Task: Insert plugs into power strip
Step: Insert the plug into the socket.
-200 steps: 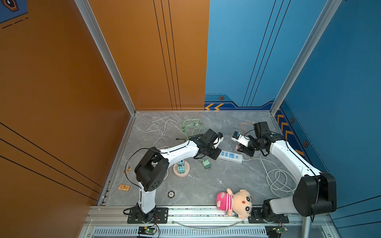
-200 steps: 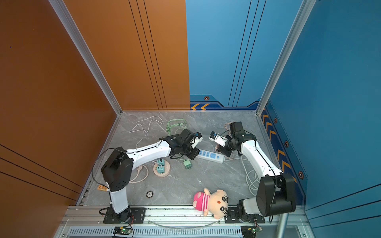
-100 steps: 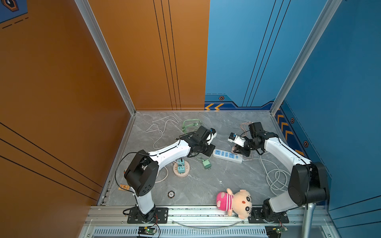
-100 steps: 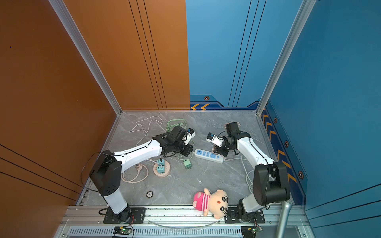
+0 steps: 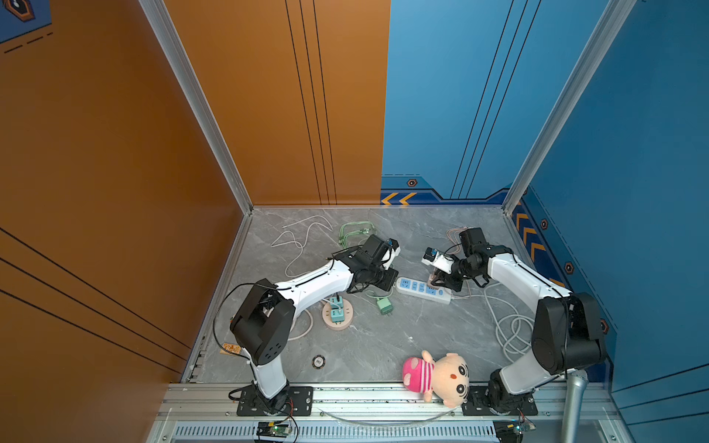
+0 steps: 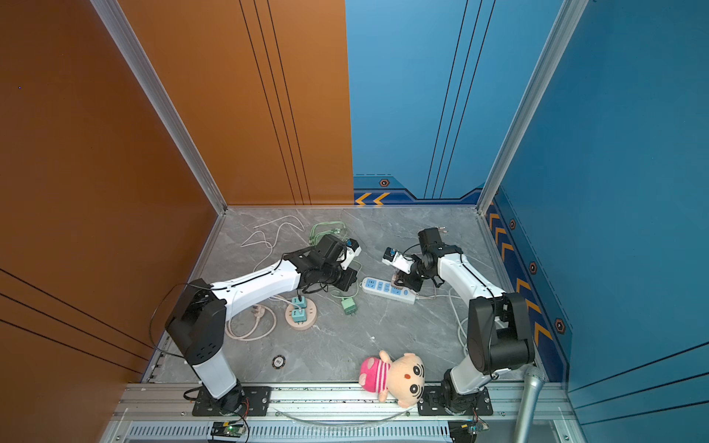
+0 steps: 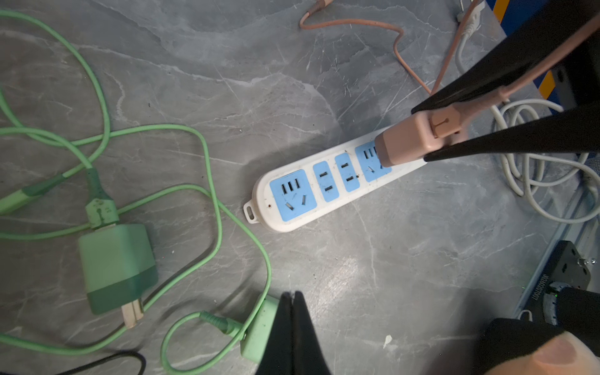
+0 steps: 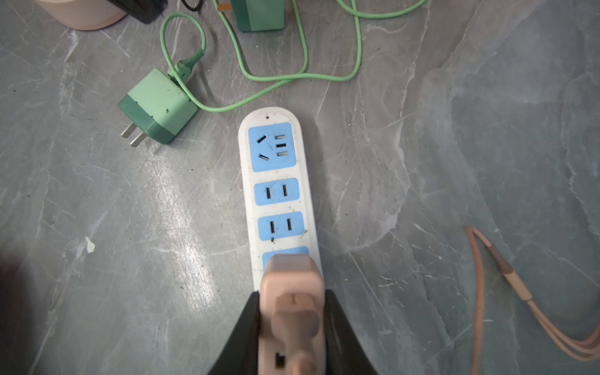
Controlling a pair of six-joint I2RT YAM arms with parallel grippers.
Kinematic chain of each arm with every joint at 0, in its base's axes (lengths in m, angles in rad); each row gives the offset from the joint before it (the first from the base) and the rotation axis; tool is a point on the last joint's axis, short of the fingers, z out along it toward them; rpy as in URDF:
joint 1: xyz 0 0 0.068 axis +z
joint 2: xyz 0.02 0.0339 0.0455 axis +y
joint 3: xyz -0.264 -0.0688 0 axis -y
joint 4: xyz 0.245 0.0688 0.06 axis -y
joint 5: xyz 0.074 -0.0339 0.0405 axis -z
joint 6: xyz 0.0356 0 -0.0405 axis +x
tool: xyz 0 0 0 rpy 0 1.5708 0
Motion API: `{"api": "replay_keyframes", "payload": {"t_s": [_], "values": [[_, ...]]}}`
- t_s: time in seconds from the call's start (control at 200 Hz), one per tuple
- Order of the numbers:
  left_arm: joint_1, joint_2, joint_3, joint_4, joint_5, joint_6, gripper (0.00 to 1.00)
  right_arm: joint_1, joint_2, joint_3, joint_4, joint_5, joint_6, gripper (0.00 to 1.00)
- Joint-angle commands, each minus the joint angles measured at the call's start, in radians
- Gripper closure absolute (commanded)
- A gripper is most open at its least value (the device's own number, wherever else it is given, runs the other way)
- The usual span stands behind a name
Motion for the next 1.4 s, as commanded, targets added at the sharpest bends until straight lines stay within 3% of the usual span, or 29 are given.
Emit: {"api": "replay_keyframes", "payload": {"t_s": [0.0,0.621,0.821,0.941,1.106,1.396], "values": [[0.011,-0.043,-0.026,-0.003,-0.011,-0.014,1.00,0.007,0.013,0.010,0.020,-0.025,-0.007,1.00],[0.027,-0.028,0.021,-0.034,0.002,-0.018,1.00,0.000,0.055,-0.018,0.031,0.034,-0.011,1.00],[0.026,-0.015,0.045,-0.037,0.010,-0.017,1.00,0.007,0.100,-0.025,0.021,0.081,-0.014,1.00],[0.027,-0.015,0.052,-0.043,0.013,-0.017,1.00,0.026,0.111,-0.043,0.021,0.178,-0.026,1.00],[0.026,0.001,0.088,-0.065,0.020,-0.011,1.00,0.019,0.129,-0.058,0.028,0.169,-0.019,1.00],[0.010,-0.015,0.100,-0.089,0.008,-0.015,1.00,0.020,0.207,-0.056,-0.021,0.283,-0.031,1.00]]}}
